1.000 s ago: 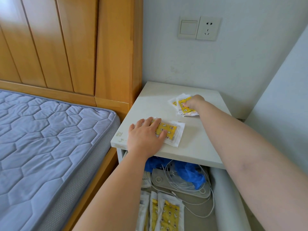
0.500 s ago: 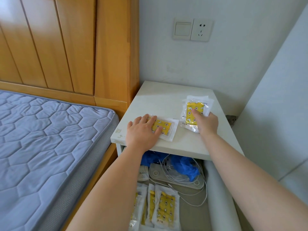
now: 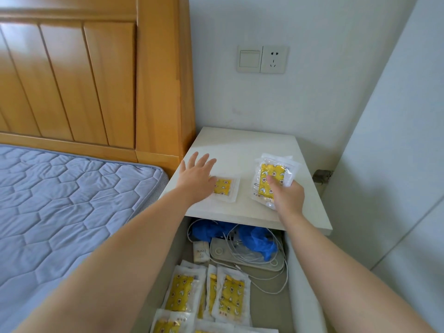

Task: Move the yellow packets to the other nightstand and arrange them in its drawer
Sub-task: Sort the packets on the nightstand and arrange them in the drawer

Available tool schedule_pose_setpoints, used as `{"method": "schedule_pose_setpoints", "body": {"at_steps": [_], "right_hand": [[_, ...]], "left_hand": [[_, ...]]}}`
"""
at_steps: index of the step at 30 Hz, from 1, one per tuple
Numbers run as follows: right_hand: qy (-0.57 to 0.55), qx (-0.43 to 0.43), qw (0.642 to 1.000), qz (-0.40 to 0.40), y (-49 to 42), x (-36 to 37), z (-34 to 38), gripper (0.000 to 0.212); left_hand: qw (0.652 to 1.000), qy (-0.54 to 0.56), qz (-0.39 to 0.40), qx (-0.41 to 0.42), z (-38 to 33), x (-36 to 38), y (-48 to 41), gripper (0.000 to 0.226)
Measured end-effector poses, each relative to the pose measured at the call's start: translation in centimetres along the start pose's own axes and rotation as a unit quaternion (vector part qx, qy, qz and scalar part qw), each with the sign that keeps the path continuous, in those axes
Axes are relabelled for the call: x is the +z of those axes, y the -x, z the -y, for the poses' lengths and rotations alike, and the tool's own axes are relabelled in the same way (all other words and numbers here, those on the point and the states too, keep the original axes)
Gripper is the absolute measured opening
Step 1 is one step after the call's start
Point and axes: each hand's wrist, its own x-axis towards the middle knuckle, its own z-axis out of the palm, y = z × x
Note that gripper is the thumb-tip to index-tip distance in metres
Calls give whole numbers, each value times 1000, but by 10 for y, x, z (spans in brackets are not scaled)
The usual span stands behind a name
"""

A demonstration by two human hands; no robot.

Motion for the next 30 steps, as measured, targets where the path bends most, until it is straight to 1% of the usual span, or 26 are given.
{"method": "schedule_pose_setpoints", "body": {"at_steps": [2, 4, 7, 10, 13, 16, 21, 23, 25, 28, 30], "right_hand": [[-6, -7, 1000, 7, 0, 0, -2, 12], [-11, -8, 1000, 11, -1, 0, -4, 8], [-19, -6, 1000, 12, -4, 0, -6, 11], [-18, -7, 1000, 14, -6, 0, -8, 13], [-19, -8, 1000, 18, -8, 1, -10, 11], [-26, -11, 999, 24, -8, 1, -10, 9], [-31, -11, 999, 25, -8, 0, -11, 8], [-22, -9, 999, 29, -9, 1, -10, 9], [-10, -9, 999, 49, -9, 0, -9, 13], [-11, 1, 997, 78, -6, -4, -4, 13], [-29, 17, 995, 98, -3, -11, -1, 10]], "left_hand": [[998, 5, 45, 33, -3, -10, -9, 58], [993, 16, 109, 40, -3, -13, -21, 63], [979, 1, 205, 2, -4, -11, -34, 72], [968, -30, 251, -13, -11, -13, -37, 72], [969, -20, 246, 6, -16, -15, -39, 71], [972, -34, 231, 22, -17, -17, -40, 71], [979, -38, 198, 29, -24, -18, -38, 67], [981, -48, 186, 20, -26, -18, -39, 61], [983, -65, 170, 10, -29, -19, -37, 47], [989, -84, 119, -21, -38, -23, -26, 35], [993, -68, 92, -35, -43, -24, -13, 33]]}}
